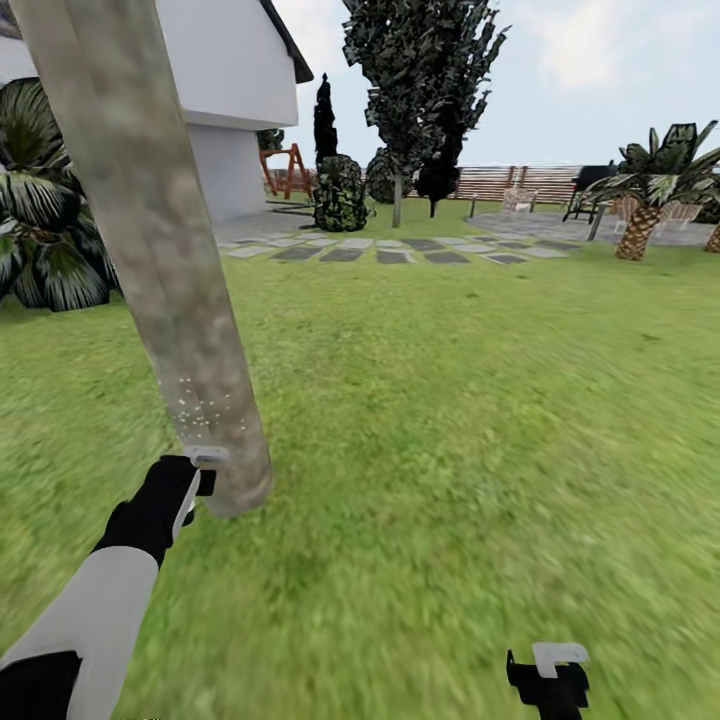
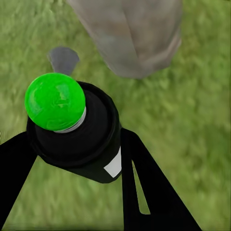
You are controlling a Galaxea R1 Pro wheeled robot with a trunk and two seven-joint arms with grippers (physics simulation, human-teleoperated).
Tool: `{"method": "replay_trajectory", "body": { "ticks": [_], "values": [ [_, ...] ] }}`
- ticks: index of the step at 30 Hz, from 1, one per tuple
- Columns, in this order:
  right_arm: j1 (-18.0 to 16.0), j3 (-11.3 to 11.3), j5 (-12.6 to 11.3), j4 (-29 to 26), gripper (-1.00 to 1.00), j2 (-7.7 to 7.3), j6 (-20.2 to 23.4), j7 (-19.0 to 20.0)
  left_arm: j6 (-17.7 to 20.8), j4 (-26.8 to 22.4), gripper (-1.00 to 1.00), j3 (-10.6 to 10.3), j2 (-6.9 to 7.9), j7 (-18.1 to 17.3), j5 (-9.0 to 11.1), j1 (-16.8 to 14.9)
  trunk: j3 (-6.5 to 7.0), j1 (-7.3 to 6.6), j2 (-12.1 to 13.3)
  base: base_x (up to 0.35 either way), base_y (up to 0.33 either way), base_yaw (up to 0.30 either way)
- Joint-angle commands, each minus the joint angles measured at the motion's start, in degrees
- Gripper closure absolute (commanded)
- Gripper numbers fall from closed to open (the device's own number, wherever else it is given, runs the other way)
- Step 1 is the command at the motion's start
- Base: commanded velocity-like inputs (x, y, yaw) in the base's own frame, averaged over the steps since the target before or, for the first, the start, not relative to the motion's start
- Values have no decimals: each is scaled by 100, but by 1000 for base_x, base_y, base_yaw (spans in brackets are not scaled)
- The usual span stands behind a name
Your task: In the garden, pick up the pesticide atomizer on the floor and spray pesticide onto both trees until each tree trunk is fully covered.
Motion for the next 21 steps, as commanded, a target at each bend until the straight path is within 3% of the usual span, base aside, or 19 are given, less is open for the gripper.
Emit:
{"method": "replay_trajectory", "body": {
  "ticks": [1,10,21],
  "values": [
    [-4,-38,60,8,-100,1,-19,-17,25,-4,100,0,-2,3,-14,-5,-5,1,-2,159,-260,277],
    [-4,-38,60,8,-100,1,-19,-17,25,-3,100,10,10,77,-20,4,-5,1,-2,158,-260,262],
    [-4,-41,60,8,-100,1,-19,-17,33,-3,100,-6,-10,153,-11,4,-5,1,-2,80,-266,13]
  ]
}}
